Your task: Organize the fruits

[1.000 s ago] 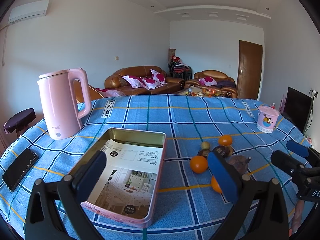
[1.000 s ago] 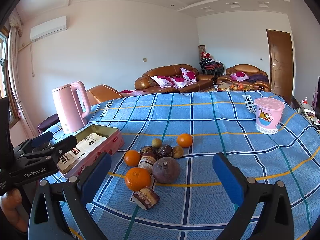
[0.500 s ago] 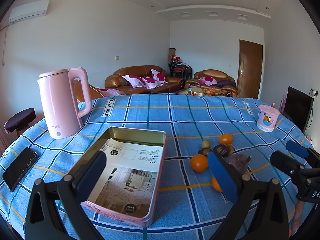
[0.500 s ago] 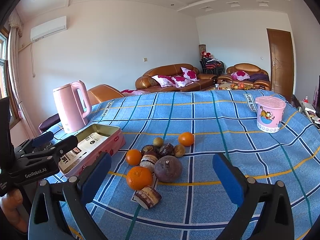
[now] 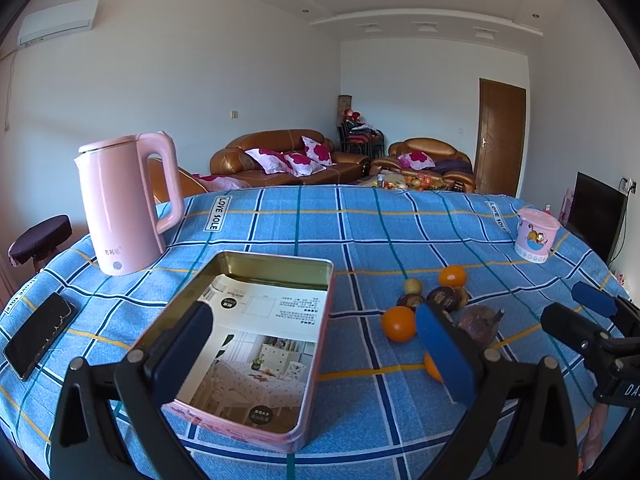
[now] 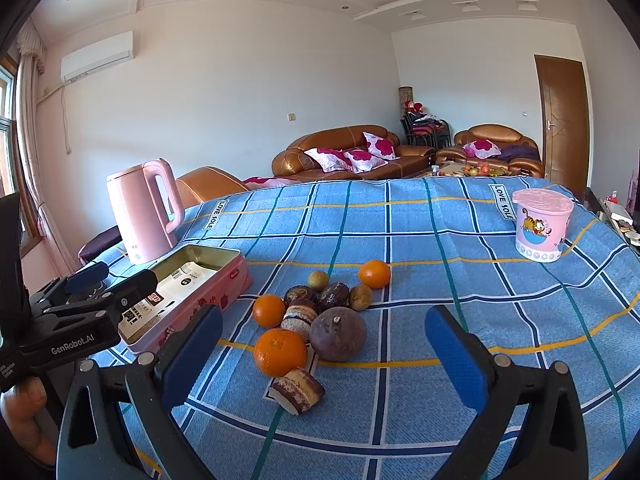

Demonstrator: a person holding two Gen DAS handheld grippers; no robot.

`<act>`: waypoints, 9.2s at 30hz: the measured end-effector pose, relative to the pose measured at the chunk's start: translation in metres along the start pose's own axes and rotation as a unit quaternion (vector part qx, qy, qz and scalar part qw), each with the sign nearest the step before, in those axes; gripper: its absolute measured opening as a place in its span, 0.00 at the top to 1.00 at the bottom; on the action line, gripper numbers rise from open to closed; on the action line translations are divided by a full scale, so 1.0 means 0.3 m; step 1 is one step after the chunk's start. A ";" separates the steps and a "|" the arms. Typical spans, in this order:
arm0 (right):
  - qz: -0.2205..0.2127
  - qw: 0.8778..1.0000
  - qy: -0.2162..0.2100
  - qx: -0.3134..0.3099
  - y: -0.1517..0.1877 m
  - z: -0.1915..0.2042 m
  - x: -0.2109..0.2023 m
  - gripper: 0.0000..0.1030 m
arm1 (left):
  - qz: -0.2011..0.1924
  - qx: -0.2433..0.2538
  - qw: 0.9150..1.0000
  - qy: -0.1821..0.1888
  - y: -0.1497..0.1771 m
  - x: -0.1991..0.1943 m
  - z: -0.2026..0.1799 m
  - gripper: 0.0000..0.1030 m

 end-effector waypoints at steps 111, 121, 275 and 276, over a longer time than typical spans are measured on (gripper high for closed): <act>-0.015 0.998 0.021 -0.054 0.101 -0.079 0.024 0.56 | 0.046 0.047 0.984 0.167 0.128 0.074 -0.363 0.53; -0.029 0.997 0.019 -0.062 0.095 -0.070 0.010 0.56 | 0.024 0.045 0.985 0.167 0.113 0.052 -0.356 0.53; 0.138 0.990 -0.023 0.021 0.095 -0.123 0.312 0.49 | 0.066 0.076 0.992 0.076 0.081 0.199 -0.248 0.11; 0.130 0.991 -0.008 0.020 0.086 -0.137 0.302 0.49 | 0.067 0.081 0.991 0.081 0.082 0.200 -0.268 0.12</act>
Point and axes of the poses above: each gripper's, at about its wrist camera, not at the fingertips, and x roughly the way its jaws point, z to its left, y to its underside, the point moved 10 cm from there along x, roughly the way its jaws point, and after that the axes turned 6 degrees about -y, right-handed, at the moved point
